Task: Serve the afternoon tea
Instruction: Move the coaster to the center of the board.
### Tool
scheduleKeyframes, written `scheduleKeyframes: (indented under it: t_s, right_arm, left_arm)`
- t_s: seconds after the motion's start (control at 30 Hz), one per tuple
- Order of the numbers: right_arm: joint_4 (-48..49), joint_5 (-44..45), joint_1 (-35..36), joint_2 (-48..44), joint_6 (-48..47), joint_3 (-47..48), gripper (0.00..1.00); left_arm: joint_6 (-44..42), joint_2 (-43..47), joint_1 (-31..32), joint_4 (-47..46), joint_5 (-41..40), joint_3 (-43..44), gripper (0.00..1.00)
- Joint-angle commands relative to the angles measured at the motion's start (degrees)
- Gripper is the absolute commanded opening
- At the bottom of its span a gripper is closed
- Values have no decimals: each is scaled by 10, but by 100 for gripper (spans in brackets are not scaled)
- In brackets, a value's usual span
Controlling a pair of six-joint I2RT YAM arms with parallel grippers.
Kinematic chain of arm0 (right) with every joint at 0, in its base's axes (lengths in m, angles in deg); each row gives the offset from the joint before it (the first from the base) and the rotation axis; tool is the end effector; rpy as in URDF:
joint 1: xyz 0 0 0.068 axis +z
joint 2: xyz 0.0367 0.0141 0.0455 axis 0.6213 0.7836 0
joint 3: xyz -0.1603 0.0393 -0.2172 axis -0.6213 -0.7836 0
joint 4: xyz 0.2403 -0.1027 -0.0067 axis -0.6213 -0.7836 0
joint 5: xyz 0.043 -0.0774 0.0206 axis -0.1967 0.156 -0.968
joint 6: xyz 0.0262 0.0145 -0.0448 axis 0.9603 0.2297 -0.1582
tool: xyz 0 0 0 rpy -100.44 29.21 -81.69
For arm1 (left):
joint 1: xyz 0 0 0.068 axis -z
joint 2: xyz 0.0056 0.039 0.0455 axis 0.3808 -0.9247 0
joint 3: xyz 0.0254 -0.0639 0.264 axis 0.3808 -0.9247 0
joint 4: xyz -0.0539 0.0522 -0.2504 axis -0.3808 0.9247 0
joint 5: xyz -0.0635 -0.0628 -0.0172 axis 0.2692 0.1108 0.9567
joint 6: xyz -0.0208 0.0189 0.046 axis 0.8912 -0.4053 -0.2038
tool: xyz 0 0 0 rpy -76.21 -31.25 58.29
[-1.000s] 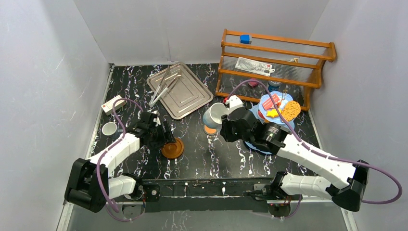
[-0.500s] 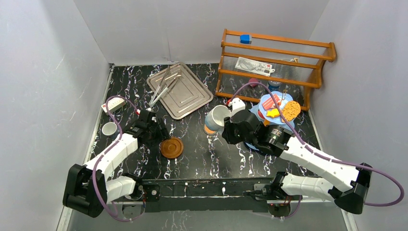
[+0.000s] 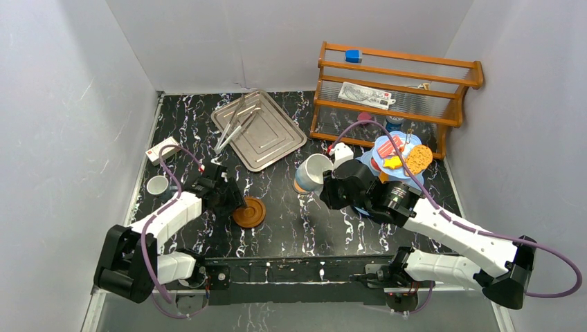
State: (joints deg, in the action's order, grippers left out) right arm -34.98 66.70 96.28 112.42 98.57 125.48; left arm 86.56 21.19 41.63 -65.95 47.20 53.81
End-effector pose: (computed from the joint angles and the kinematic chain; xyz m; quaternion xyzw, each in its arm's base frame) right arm 0.1202 0.1732 0.3211 -0.1774 0.8687 0.2100 0.4121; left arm 0.2067 -0.0732 0.1748 -0.1748 0.9400 -0.1582 0.2465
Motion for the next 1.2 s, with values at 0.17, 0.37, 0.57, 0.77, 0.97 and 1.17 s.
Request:
scheduleKeyframes:
  t_s: [0.17, 0.37, 0.57, 0.77, 0.97, 1.17]
  right_arm:
    - [60, -4, -1, -28, -6, 14, 0]
    - [32, -12, -1, -35, -2, 17, 0]
    - [24, -39, -1, -39, 1, 2, 0]
    - [15, -67, 0, -8, 2, 4, 0]
    - [41, -92, 0, 19, 5, 2, 0]
    - [55, -102, -1, 25, 10, -1, 0]
  left_arm:
    - [37, -37, 31, -84, 120, -18, 54]
    - [79, -55, 68, -155, 152, -22, 53]
    - [114, -86, 115, -196, 161, -9, 52]
    - [130, -111, 155, -261, 165, 0, 52]
    - [101, -65, 161, -228, 105, 3, 53]
    - [43, -59, 157, -156, 16, 28, 39]
